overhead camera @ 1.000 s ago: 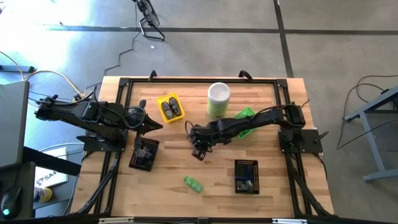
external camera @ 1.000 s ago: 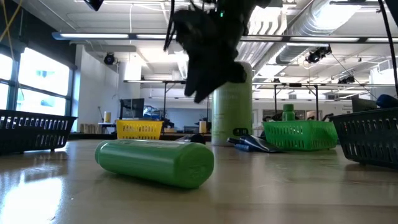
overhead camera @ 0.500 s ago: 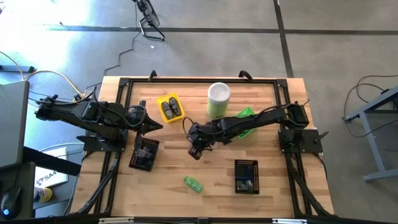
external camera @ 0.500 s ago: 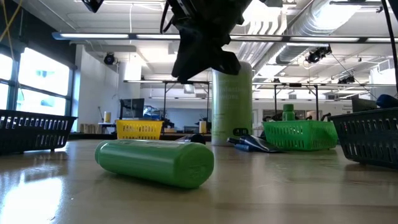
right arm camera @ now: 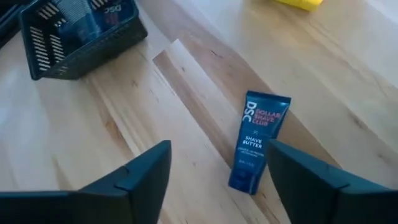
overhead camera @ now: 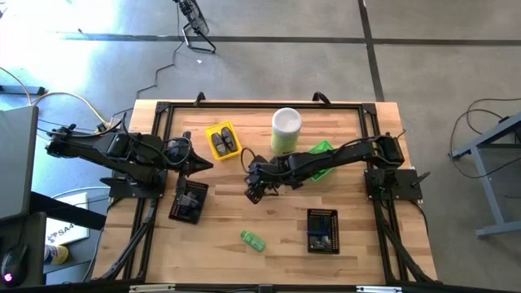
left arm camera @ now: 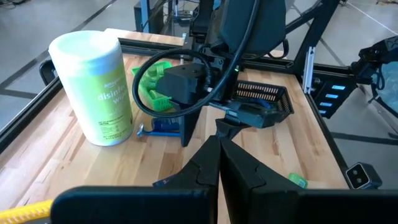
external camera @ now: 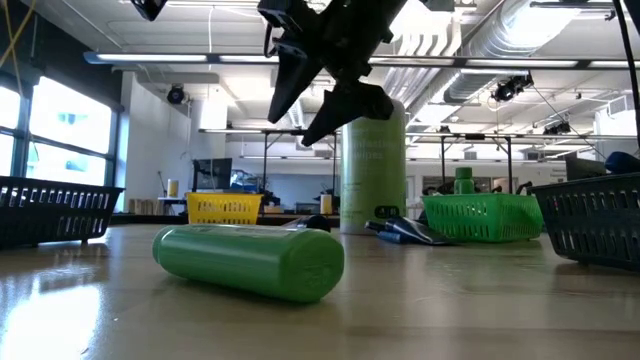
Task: Pick & Place Travel size toiletries
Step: Put the shave cream into the left black bin
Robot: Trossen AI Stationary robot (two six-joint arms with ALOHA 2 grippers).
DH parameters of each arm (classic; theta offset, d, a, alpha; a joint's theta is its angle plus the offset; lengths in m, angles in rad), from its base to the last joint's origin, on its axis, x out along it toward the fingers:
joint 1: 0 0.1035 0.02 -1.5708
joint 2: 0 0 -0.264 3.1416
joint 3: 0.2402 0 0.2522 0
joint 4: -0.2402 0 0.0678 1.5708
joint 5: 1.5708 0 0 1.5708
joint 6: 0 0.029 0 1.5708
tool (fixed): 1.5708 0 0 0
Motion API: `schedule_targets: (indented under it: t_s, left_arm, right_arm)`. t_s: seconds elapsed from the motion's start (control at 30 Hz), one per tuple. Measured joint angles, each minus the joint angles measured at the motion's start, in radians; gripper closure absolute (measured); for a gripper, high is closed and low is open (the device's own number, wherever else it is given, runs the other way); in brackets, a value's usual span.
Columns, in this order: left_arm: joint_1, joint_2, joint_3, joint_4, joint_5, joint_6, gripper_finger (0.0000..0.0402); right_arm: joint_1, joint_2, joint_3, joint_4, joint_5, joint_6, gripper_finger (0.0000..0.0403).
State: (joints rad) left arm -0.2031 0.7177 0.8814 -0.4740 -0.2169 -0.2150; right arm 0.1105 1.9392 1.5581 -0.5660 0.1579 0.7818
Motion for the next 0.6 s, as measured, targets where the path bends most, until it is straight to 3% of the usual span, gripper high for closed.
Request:
schedule_targets:
  t_s: [0.23,0.6]
  left_arm:
    - [0.0,0.0,0.0,0.0,0.0,0.0,0.0396]
    - [0.0,0.0,0.0,0.0,0.0,0.0,0.0396]
  right_arm:
    - [0.004,0.088,-0.001,0.019,-0.009,0.003,0.012]
    - [0.007,0.194,-0.001,0.054,-0.025,0.002,0.0127]
